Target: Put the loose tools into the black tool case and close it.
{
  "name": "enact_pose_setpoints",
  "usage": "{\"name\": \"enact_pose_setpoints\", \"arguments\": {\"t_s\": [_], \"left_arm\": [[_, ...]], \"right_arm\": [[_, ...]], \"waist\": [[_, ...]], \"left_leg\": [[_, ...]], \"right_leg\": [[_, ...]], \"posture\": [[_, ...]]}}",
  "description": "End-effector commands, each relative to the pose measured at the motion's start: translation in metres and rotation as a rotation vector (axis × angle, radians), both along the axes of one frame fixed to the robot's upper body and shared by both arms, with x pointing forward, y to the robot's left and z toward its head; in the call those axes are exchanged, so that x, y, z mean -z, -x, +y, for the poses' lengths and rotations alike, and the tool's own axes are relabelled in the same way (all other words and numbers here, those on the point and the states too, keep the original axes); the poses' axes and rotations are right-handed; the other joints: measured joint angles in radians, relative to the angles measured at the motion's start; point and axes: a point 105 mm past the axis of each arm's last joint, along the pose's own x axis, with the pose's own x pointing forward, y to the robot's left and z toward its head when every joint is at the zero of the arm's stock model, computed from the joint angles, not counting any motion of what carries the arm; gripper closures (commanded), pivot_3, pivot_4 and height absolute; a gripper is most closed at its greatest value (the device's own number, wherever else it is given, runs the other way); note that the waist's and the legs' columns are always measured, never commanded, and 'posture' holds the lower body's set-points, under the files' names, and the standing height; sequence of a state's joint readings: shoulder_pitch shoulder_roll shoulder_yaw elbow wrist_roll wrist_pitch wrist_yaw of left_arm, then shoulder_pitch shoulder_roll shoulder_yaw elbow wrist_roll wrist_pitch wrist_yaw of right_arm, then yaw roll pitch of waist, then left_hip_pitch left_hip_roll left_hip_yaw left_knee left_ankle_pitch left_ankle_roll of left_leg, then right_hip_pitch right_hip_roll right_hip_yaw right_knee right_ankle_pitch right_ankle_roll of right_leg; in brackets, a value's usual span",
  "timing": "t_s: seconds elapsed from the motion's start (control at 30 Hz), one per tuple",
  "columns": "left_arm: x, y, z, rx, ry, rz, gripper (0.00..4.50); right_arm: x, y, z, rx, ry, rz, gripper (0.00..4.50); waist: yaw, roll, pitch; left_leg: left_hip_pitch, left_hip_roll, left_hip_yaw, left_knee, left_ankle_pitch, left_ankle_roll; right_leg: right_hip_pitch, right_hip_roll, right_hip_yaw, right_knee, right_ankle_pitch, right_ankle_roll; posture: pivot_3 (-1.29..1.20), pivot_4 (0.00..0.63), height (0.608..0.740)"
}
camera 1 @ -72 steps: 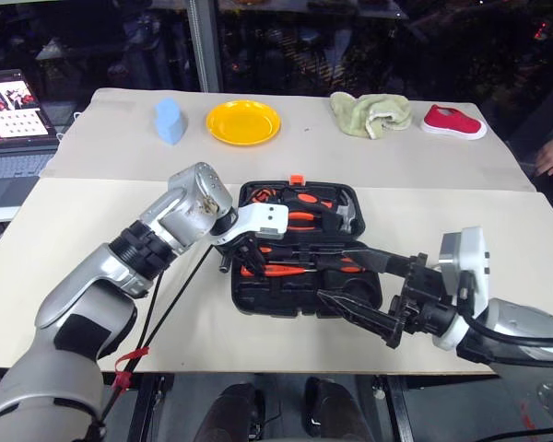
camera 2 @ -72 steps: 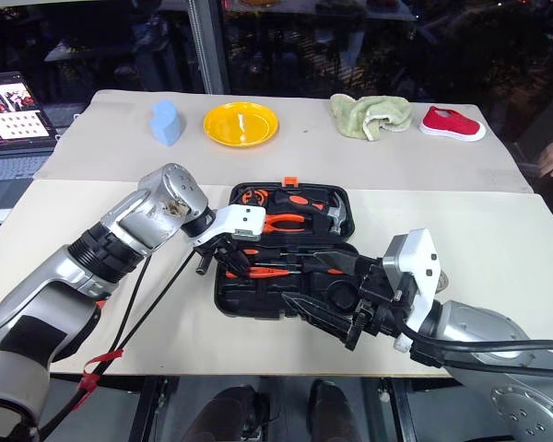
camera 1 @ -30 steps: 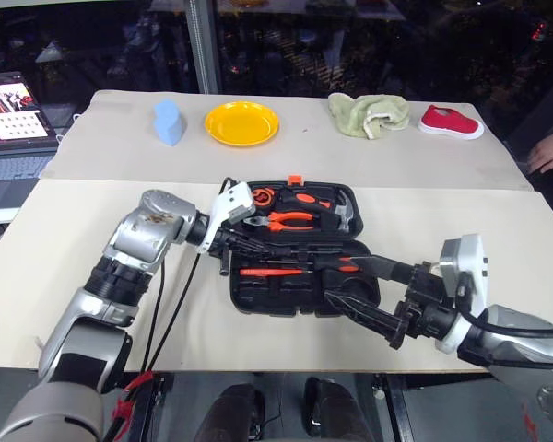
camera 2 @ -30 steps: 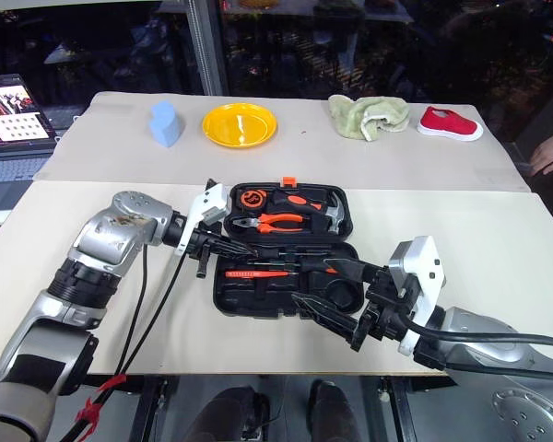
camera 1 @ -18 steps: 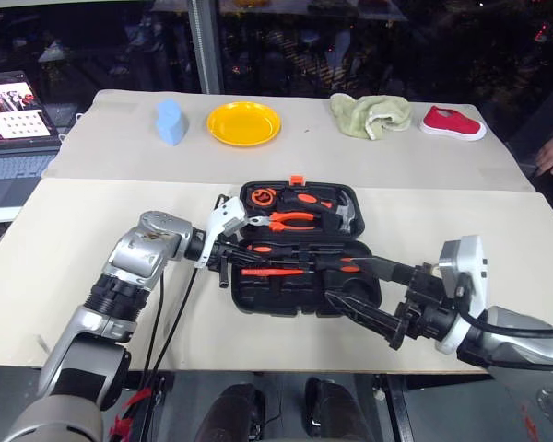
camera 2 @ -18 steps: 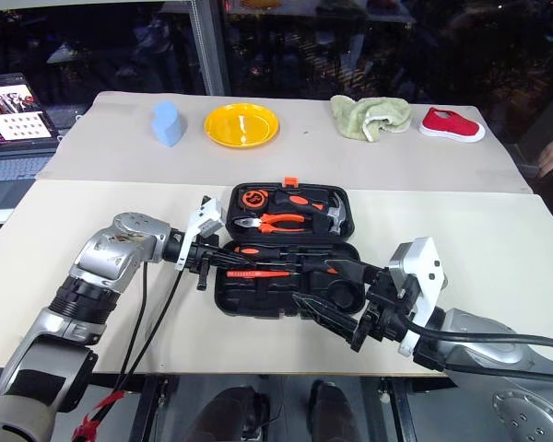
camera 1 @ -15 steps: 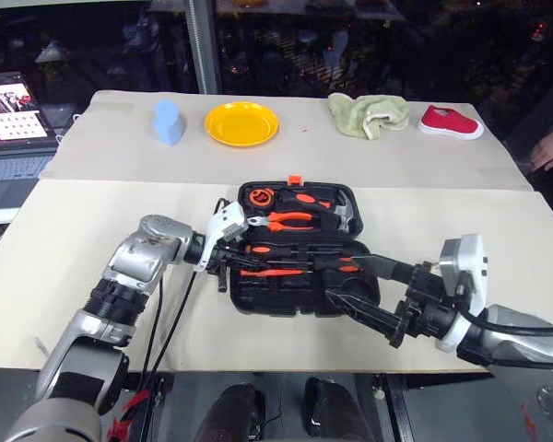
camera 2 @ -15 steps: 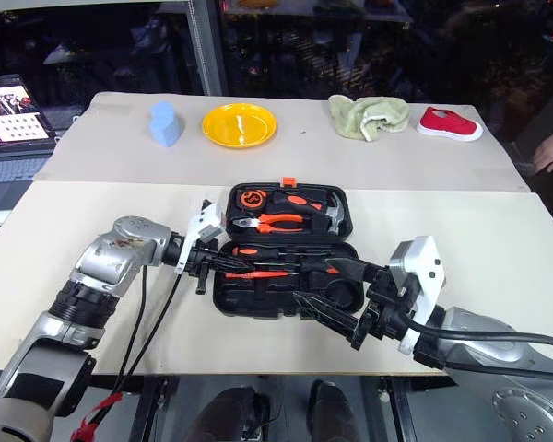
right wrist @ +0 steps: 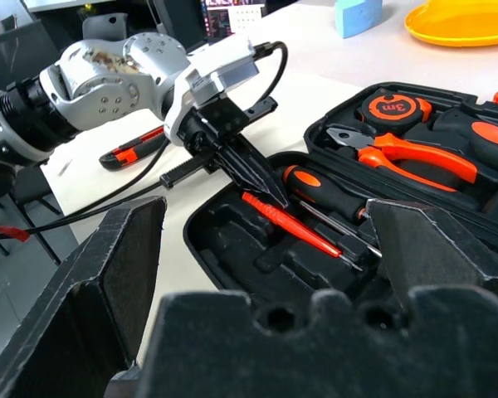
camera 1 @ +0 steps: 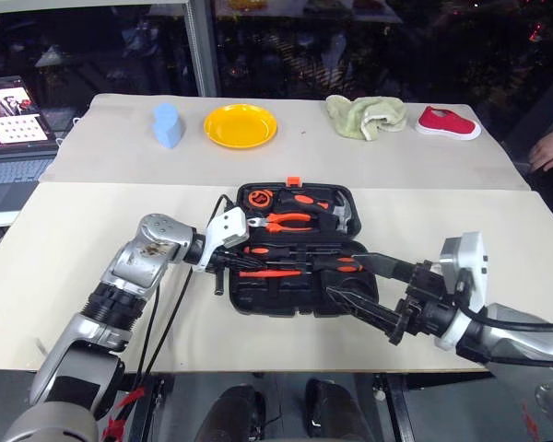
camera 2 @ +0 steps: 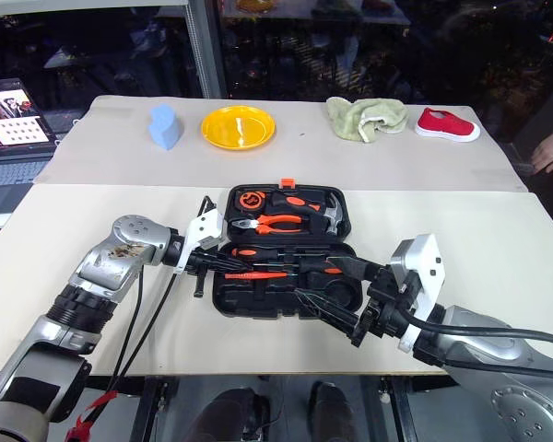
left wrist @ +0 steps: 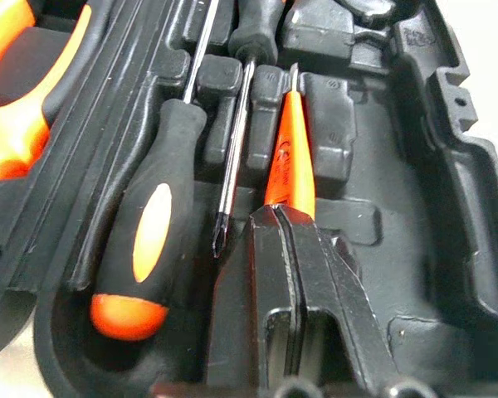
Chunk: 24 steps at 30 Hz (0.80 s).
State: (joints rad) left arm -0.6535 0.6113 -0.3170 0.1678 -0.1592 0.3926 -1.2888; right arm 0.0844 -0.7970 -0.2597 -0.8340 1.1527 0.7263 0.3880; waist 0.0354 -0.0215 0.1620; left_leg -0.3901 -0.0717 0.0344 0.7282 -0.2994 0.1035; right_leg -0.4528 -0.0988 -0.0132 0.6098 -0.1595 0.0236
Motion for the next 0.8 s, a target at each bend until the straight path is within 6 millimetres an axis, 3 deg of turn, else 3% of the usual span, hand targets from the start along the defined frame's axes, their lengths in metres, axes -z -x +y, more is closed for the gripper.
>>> {"name": "enact_pose_setpoints", "arguments": {"t_s": [0.03, 0.3, 0.5, 0.7, 0.8], "left_arm": [[0.023, 0.013, 0.006, 0.027, -0.062, 0.050, 4.48], [0.004, 0.013, 0.006, 0.024, 0.046, 0.038, 4.48], [0.017, 0.020, 0.014, 0.050, -0.026, 0.005, 4.48], [0.019, 0.007, 0.018, -0.004, -0.040, -0.030, 4.48], [-0.009, 0.011, 0.010, 0.010, 0.128, 0.062, 4.48]], "right_arm": [[-0.007, 0.001, 0.000, 0.000, -0.010, -0.044, 0.00], [-0.004, -0.002, -0.001, -0.003, 0.001, -0.034, 0.00], [-0.002, -0.003, 0.000, -0.002, -0.001, -0.031, 0.00], [-0.002, -0.003, 0.001, -0.002, -0.007, -0.031, 0.00], [-0.002, -0.004, 0.001, -0.001, -0.009, -0.030, 0.00]], "waist": [[-0.001, 0.000, 0.000], [-0.001, 0.000, 0.000], [0.000, 0.000, 0.000], [0.001, 0.001, 0.000], [0.001, 0.001, 0.000]], "left_leg": [[0.000, 0.000, 0.000, 0.000, 0.000, 0.000], [0.000, 0.000, 0.000, -0.001, 0.000, 0.000], [0.000, 0.000, 0.000, -0.001, 0.000, -0.001], [0.003, 0.000, 0.000, -0.001, -0.003, 0.004], [0.005, 0.001, 0.000, -0.001, -0.003, 0.004]], "right_leg": [[0.000, 0.000, 0.000, 0.000, 0.000, 0.000], [0.000, 0.000, 0.000, 0.000, 0.000, 0.000], [0.000, 0.000, 0.000, 0.000, 0.000, 0.000], [0.000, 0.000, 0.000, 0.000, 0.000, -0.001], [0.002, 0.000, 0.000, 0.000, 0.000, -0.001]], "posture": [[0.00, 0.150, 0.740], [0.00, 0.150, 0.740], [0.00, 0.150, 0.740], [0.00, 0.150, 0.740], [0.00, 0.150, 0.740]]}}
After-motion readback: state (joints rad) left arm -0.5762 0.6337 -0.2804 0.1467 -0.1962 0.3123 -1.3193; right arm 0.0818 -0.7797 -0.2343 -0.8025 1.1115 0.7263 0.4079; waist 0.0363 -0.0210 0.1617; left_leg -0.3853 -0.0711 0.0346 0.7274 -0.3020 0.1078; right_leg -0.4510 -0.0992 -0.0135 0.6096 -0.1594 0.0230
